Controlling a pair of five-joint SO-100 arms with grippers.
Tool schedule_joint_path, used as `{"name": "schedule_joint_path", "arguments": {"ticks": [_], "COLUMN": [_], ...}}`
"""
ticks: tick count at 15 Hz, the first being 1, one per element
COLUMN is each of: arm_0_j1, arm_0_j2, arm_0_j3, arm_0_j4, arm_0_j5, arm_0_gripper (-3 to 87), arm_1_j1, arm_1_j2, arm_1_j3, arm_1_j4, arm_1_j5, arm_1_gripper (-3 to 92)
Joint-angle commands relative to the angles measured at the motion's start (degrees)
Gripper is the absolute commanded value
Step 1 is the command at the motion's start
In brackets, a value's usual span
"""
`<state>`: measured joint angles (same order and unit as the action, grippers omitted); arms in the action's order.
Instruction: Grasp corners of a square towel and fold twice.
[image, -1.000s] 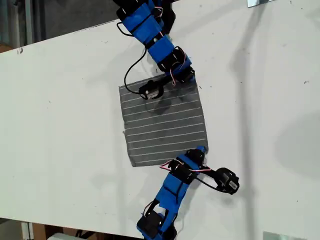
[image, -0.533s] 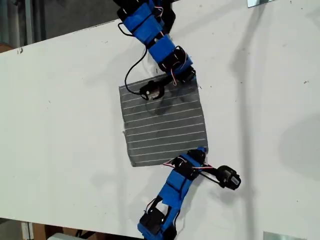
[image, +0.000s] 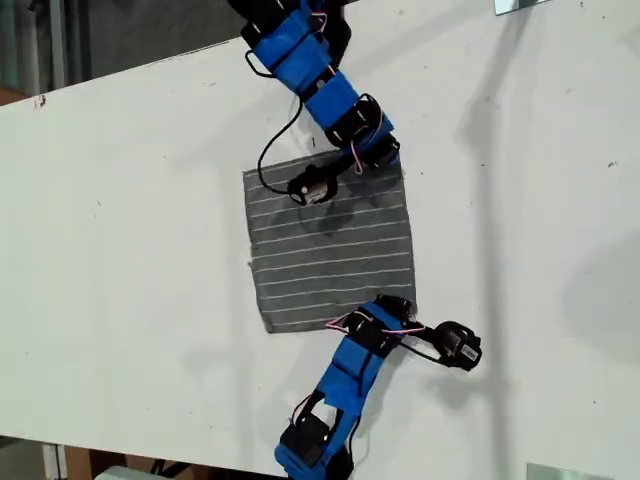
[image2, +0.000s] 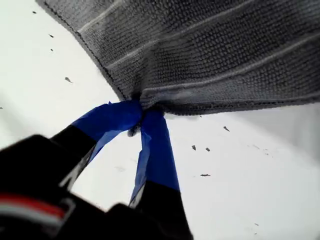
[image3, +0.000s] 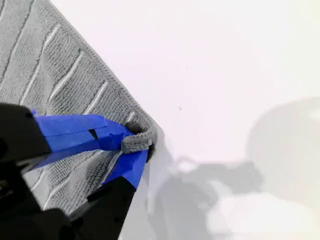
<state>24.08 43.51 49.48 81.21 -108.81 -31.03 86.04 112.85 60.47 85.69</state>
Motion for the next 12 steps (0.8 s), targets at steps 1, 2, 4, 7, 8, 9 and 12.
{"name": "schedule_joint_path", "arguments": {"ticks": [1, 2, 4, 7, 8, 9, 12], "arm_0_j1": [-0.09, -0.44, -1.76, -4.22, -6.06, -8.88, -17.23], "arm_0_j2": [5.54, 7.65, 13.01, 23.91, 26.89, 28.92, 31.55], "arm_0_j3": [-2.64, -2.81, -2.99, -3.6, -2.9, -1.49, -2.9], "arm_0_j4": [7.21, 10.11, 14.41, 15.12, 15.29, 15.38, 15.29], "arm_0_j5": [-0.7, -1.05, 0.18, 6.15, 8.53, 11.25, 21.18], "arm_0_gripper": [0.0, 0.0, 0.0, 0.0, 0.0, 0.0, 0.0], "arm_1_j1": [0.09, 0.44, 1.93, 6.59, 9.23, 12.22, 20.39], "arm_1_j2": [0.35, 0.53, 3.16, 12.74, 15.47, 18.02, 24.26], "arm_1_j3": [-6.06, -8.35, -10.11, -9.49, -9.49, -9.49, -11.6], "arm_1_j4": [2.29, 5.19, 9.84, 16.0, 18.63, 19.95, 22.94], "arm_1_j5": [-0.44, -0.7, -0.97, 1.23, 2.37, 2.02, -2.81], "arm_1_gripper": [-0.1, -0.1, -0.1, -0.1, -0.1, -0.1, -0.1]}}
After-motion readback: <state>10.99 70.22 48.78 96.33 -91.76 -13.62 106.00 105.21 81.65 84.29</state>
